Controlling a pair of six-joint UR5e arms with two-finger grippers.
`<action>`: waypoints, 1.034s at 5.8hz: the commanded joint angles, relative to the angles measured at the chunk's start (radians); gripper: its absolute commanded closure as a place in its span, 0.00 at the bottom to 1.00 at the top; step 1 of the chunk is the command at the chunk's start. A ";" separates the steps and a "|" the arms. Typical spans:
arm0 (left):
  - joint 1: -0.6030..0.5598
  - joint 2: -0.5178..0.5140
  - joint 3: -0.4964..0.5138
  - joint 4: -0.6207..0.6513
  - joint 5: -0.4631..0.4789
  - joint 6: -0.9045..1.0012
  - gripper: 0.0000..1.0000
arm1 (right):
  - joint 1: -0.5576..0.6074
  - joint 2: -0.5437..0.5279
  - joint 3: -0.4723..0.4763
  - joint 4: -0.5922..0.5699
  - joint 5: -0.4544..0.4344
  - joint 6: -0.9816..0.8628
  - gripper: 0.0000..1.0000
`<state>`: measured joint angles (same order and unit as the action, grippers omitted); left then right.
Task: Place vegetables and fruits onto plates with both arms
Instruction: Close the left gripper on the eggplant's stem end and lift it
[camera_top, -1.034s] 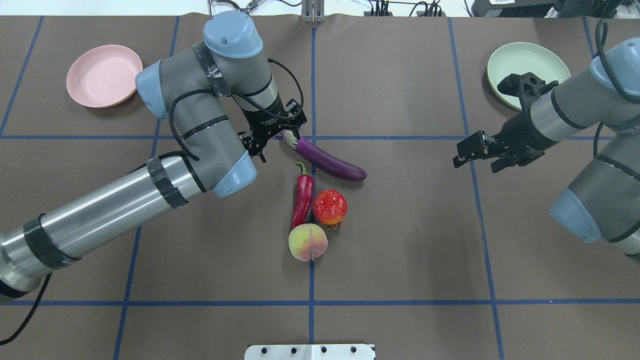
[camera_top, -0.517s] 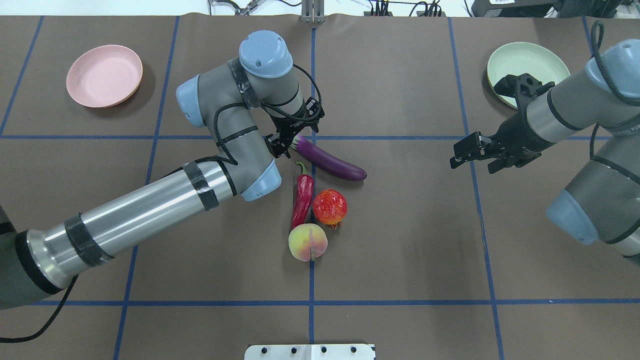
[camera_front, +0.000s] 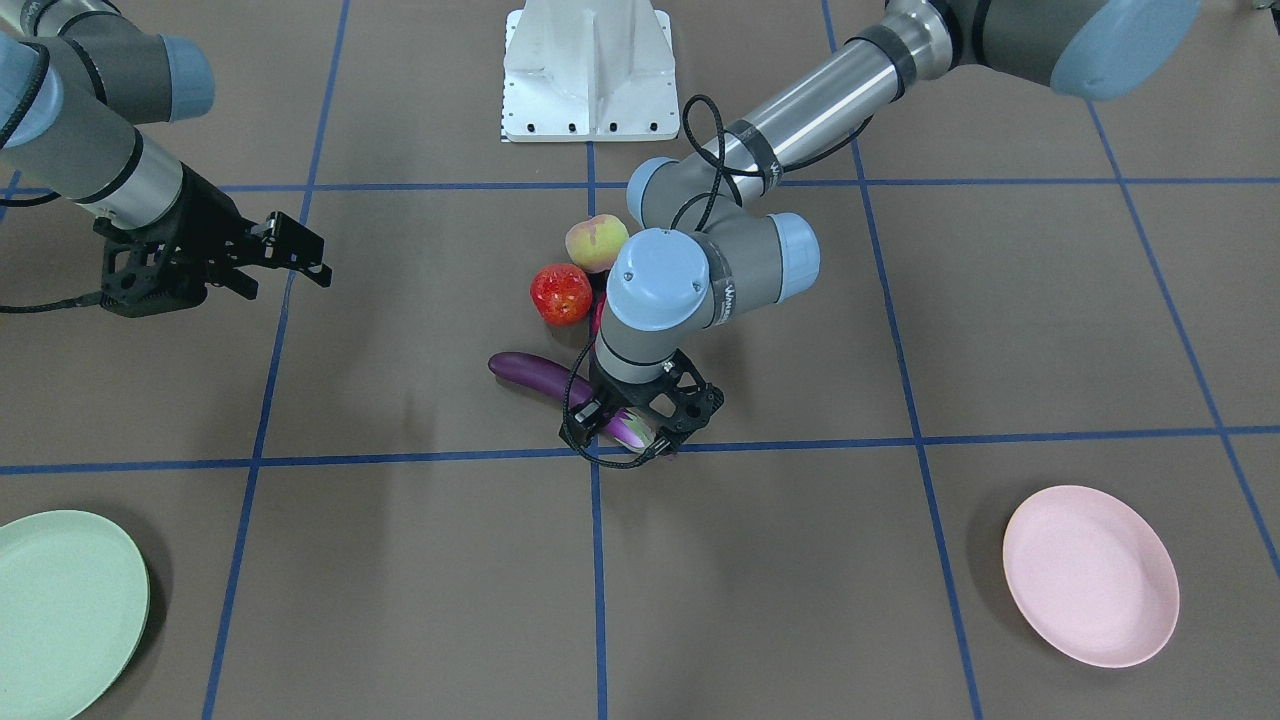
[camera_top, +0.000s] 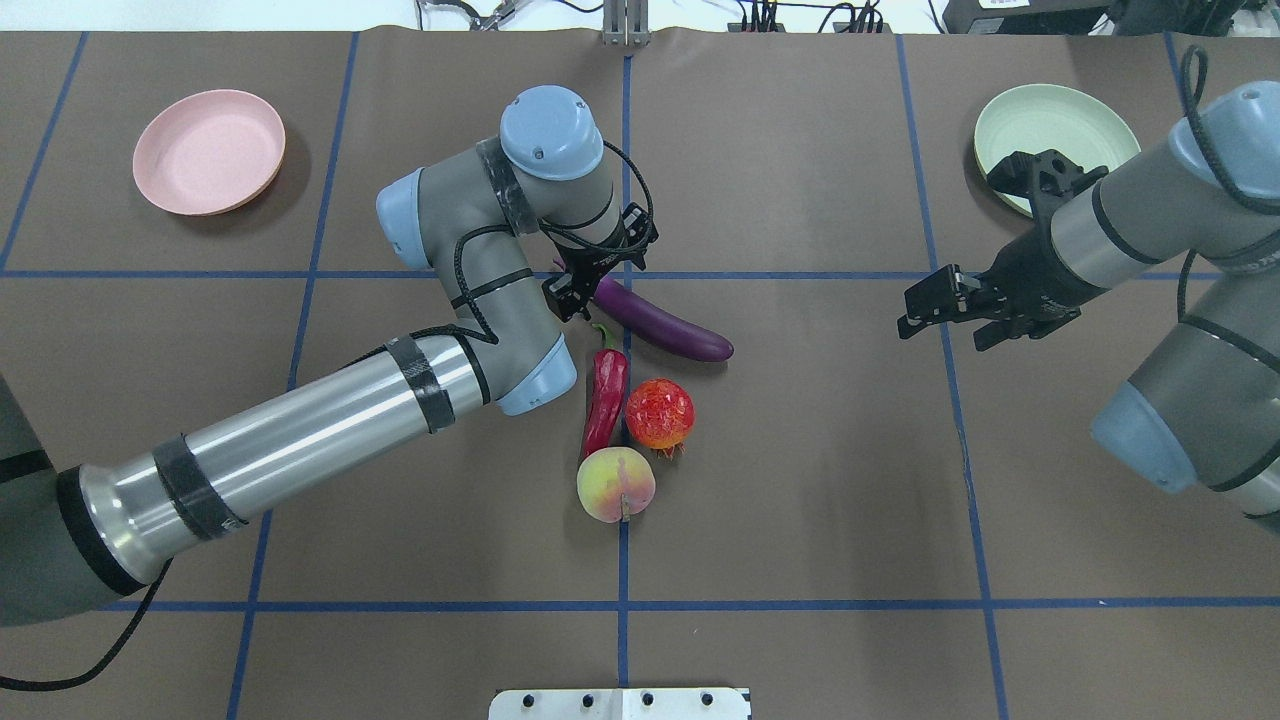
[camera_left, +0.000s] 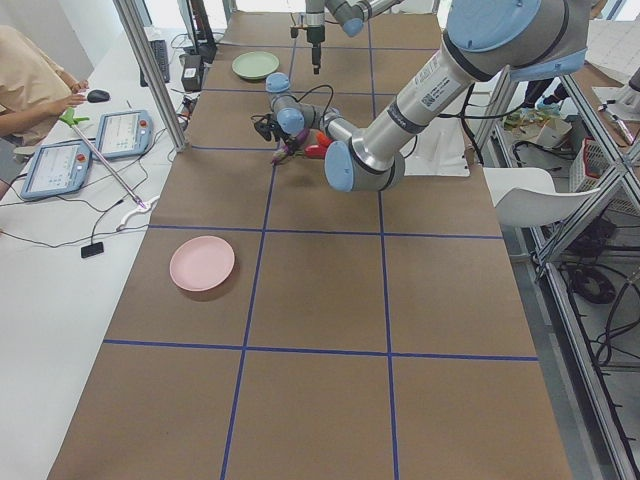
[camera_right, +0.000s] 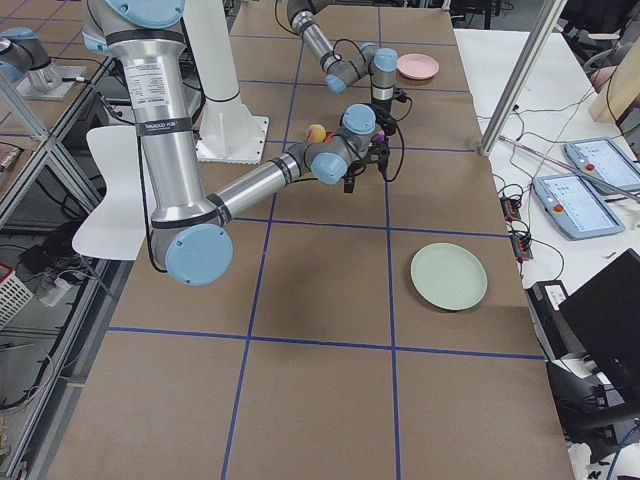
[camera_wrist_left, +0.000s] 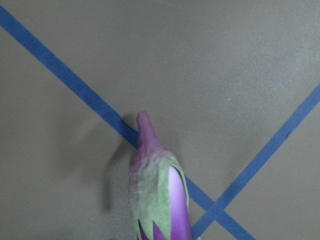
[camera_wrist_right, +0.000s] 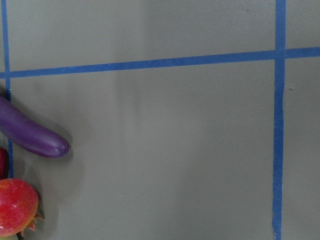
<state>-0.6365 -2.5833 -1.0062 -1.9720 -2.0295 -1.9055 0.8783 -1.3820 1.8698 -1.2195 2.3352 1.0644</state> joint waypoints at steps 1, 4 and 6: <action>0.011 0.000 0.026 -0.013 0.012 0.000 0.13 | -0.007 0.000 0.000 0.000 -0.010 0.005 0.00; 0.008 -0.001 0.015 -0.028 0.034 0.014 1.00 | -0.007 0.000 0.000 0.000 -0.010 0.005 0.00; -0.066 0.003 -0.081 -0.018 -0.018 0.019 1.00 | -0.010 0.001 -0.001 0.000 -0.016 0.005 0.00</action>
<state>-0.6645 -2.5834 -1.0422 -1.9959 -2.0164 -1.8907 0.8698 -1.3810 1.8697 -1.2195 2.3227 1.0692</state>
